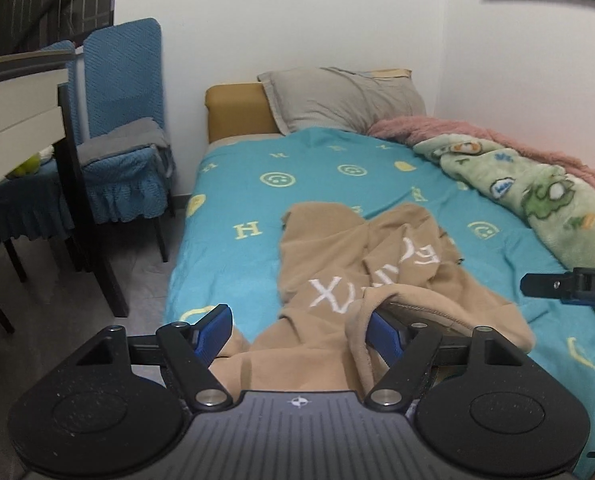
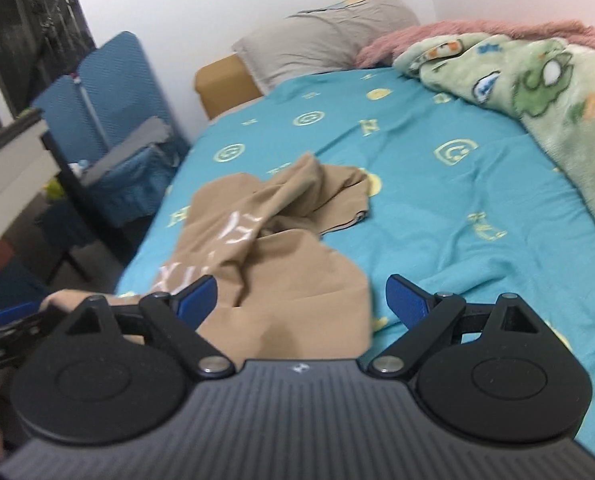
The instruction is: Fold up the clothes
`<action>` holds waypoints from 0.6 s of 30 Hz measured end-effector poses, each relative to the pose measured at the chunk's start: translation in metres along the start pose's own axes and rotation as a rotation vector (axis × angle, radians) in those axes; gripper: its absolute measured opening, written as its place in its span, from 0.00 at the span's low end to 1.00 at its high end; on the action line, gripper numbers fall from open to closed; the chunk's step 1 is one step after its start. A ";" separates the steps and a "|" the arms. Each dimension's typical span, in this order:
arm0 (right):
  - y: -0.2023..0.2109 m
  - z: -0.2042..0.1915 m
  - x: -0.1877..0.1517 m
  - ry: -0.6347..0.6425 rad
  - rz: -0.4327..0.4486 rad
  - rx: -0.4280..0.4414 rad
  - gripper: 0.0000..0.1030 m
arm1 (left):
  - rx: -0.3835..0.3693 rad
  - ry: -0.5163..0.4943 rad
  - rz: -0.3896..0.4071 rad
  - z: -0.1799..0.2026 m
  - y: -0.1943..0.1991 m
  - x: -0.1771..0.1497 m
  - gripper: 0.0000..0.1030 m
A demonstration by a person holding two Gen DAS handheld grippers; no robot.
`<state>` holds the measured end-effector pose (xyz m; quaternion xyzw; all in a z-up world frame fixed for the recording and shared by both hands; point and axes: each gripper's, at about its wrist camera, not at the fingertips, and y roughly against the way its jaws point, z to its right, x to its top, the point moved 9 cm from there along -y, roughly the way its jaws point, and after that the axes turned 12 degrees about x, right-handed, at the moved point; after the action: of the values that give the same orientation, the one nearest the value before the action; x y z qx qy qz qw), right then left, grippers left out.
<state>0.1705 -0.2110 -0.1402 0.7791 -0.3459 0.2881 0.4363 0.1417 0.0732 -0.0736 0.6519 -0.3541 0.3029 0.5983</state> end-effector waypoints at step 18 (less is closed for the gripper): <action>0.002 0.035 -0.006 -0.311 -0.027 0.042 0.90 | -0.142 -0.493 -0.201 0.063 0.056 -0.086 0.72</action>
<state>0.1709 -0.2411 -0.1599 0.8279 -0.3925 0.1653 0.3650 0.0449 0.0173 -0.1187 0.6942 -0.4430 0.0486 0.5652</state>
